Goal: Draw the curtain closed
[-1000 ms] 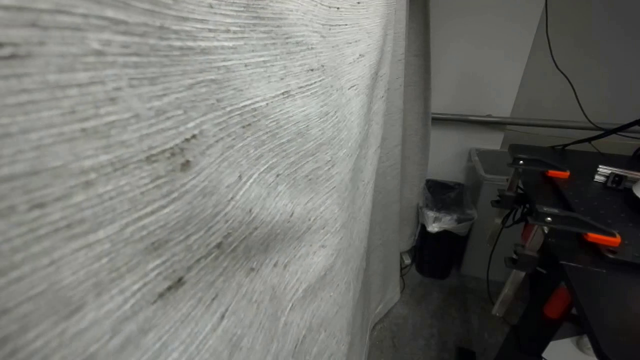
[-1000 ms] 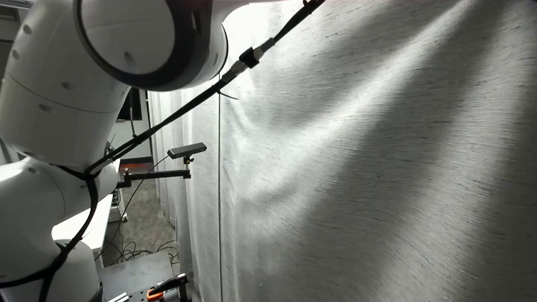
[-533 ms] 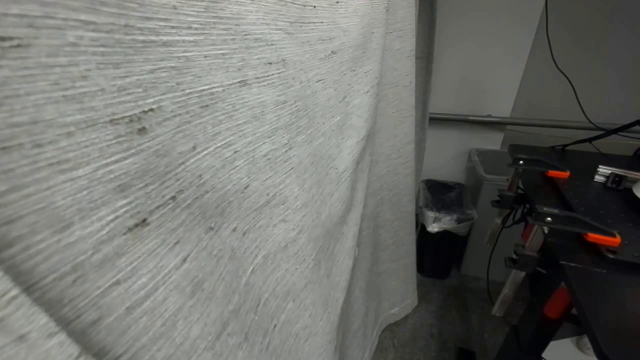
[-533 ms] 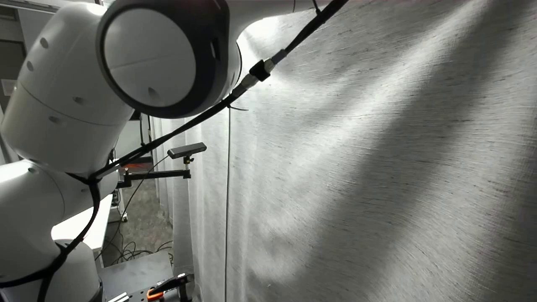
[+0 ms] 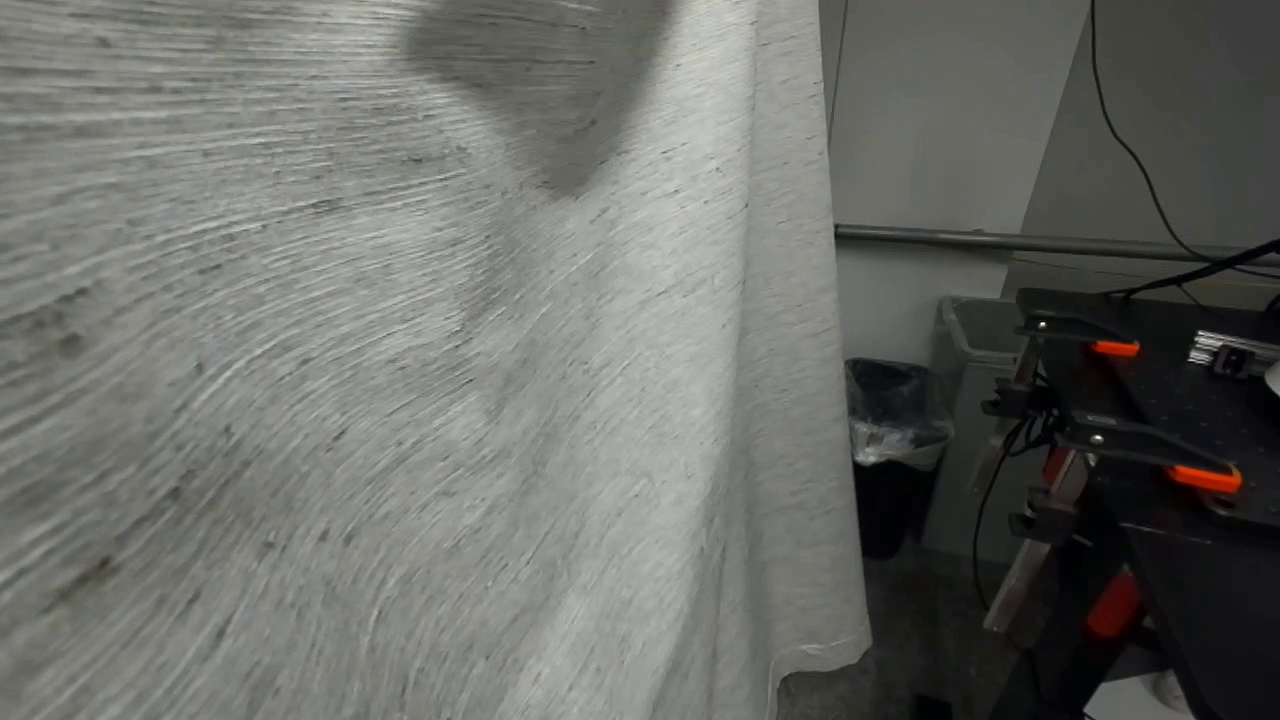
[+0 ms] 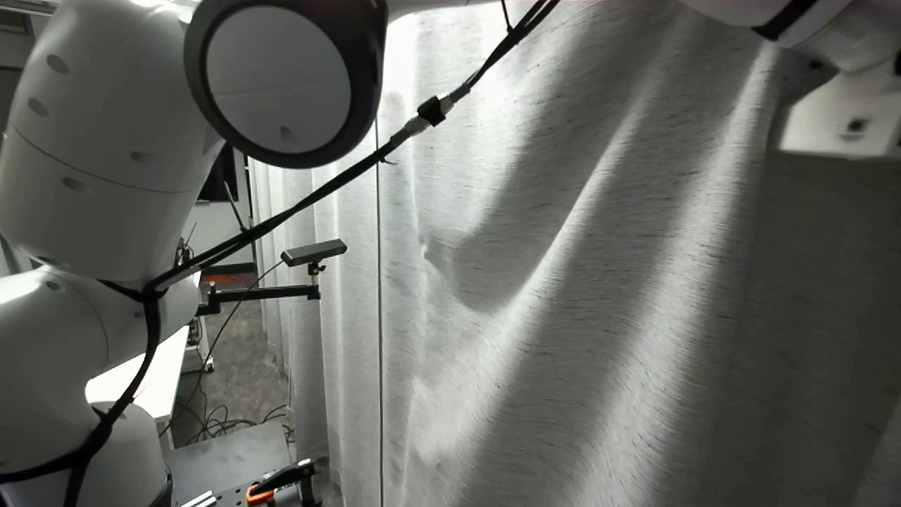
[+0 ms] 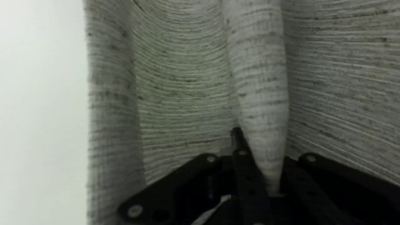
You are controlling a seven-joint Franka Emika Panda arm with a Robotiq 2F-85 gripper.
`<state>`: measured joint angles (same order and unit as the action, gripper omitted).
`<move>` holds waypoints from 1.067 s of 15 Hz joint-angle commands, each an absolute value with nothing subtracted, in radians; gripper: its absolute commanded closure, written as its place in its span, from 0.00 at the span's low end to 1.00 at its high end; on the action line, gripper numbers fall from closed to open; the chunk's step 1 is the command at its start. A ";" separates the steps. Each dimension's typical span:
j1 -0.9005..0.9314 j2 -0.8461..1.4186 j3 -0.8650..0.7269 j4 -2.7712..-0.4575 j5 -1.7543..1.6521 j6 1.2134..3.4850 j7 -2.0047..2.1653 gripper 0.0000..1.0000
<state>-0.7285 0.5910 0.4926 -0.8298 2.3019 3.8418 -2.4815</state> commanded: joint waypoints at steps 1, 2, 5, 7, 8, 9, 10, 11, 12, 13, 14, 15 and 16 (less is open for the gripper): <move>-0.865 0.499 0.671 -0.966 2.467 3.837 -2.720 0.99; -0.902 0.493 0.725 -0.983 2.509 3.849 -2.793 0.99; -1.023 0.457 0.956 -1.172 2.387 3.848 -2.729 0.99; -1.145 0.456 1.117 -1.262 2.336 3.847 -2.740 0.99; -1.200 0.470 1.195 -1.286 2.304 3.855 -2.752 0.99; -1.256 0.483 1.275 -1.320 2.265 3.861 -2.751 0.99; -1.313 0.490 1.334 -1.358 2.228 3.849 -2.751 0.99; -1.355 0.495 1.367 -1.390 2.200 3.839 -2.751 0.99; -1.394 0.500 1.387 -1.422 2.180 3.828 -2.751 0.99; -1.417 0.497 1.381 -1.448 2.170 3.812 -2.751 0.99; -1.440 0.494 1.375 -1.467 2.157 3.795 -2.750 0.99; -1.452 0.489 1.355 -1.484 2.146 3.769 -2.746 0.99; -1.465 0.490 1.345 -1.496 2.136 3.745 -2.746 0.99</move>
<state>-1.4140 0.4677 1.3612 -1.3872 2.1521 3.7773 -2.7137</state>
